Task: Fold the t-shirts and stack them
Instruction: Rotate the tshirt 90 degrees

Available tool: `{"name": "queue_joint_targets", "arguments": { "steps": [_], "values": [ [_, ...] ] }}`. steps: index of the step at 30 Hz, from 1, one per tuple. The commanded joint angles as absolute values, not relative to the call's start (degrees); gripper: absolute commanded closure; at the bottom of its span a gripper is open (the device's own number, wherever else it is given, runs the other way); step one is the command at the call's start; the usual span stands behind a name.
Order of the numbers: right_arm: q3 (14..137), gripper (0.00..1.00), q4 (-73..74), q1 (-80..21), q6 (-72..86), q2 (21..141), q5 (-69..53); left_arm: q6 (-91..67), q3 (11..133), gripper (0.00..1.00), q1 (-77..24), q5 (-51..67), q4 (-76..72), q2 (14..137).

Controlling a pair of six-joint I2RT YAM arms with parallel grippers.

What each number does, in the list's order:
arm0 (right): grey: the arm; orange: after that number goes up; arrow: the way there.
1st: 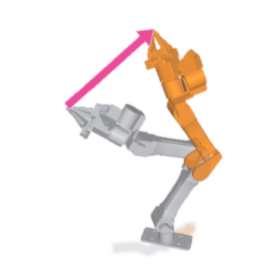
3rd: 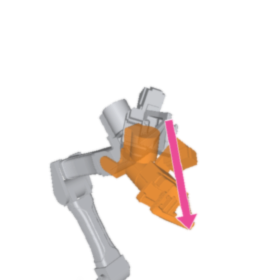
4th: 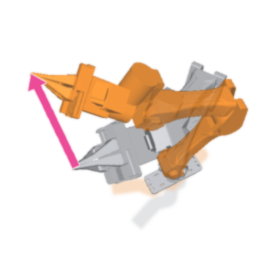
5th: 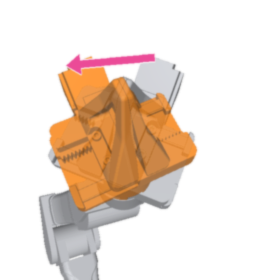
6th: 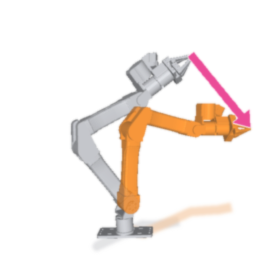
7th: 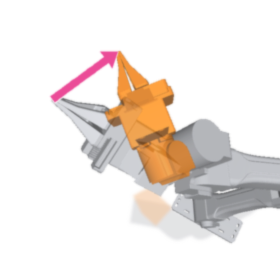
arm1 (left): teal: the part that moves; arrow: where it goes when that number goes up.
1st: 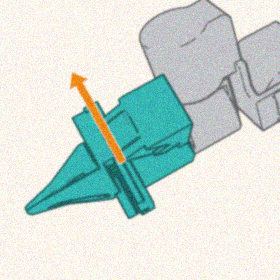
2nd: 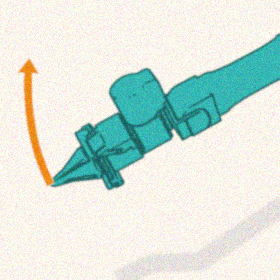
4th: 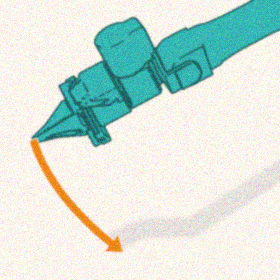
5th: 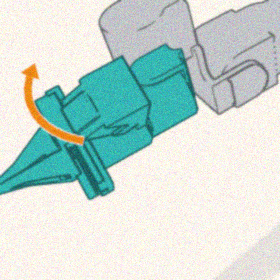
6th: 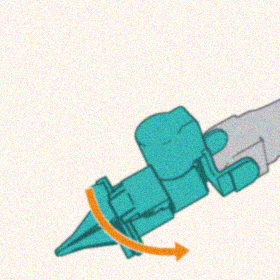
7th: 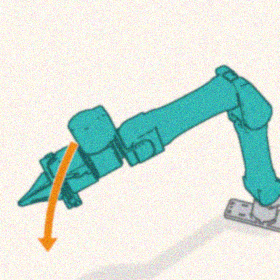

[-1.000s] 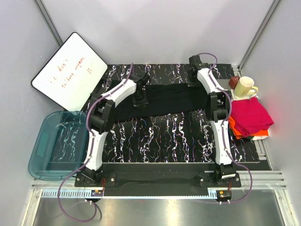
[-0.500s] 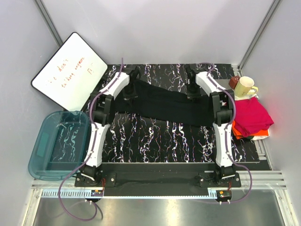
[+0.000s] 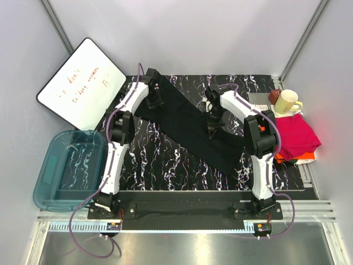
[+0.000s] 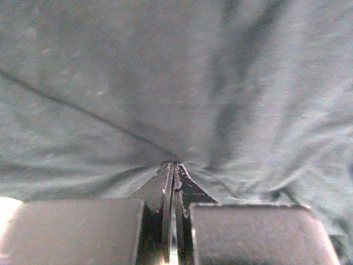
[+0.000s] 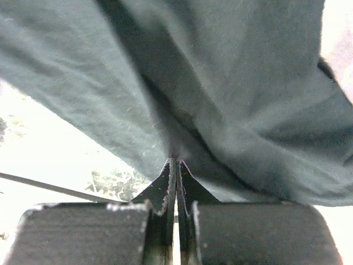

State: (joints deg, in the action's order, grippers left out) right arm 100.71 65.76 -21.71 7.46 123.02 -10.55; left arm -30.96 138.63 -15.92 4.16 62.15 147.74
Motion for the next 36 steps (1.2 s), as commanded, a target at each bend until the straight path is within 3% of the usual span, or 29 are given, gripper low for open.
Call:
{"name": "queue_joint_targets", "arguments": {
  "steps": [1, 7, 17, 24, 36],
  "values": [
    [106.0, 1.0, 65.8, -21.7, 7.5, 117.7, -10.3, -27.9, 134.9, 0.97, -15.9, 11.3, 53.5, 139.2],
    [119.1, 1.0, 60.1, -21.7, 8.0, 122.8, -6.2, -27.7, 116.8, 1.0, -20.5, 12.1, 47.8, 121.7],
    [157.5, 1.0, 57.0, -22.4, 11.3, 155.3, -20.3, -31.2, 103.6, 1.0, -30.2, 10.6, 47.2, 114.1],
    [157.7, 1.0, 51.9, -23.6, 13.7, 158.3, -20.5, -30.1, 96.9, 1.0, -30.5, 11.9, 46.5, 109.5],
    [152.9, 1.0, 52.7, -22.2, 14.8, 157.8, -12.0, -34.4, 96.9, 1.0, -39.4, 21.3, 46.2, 125.7]
  ]
}}
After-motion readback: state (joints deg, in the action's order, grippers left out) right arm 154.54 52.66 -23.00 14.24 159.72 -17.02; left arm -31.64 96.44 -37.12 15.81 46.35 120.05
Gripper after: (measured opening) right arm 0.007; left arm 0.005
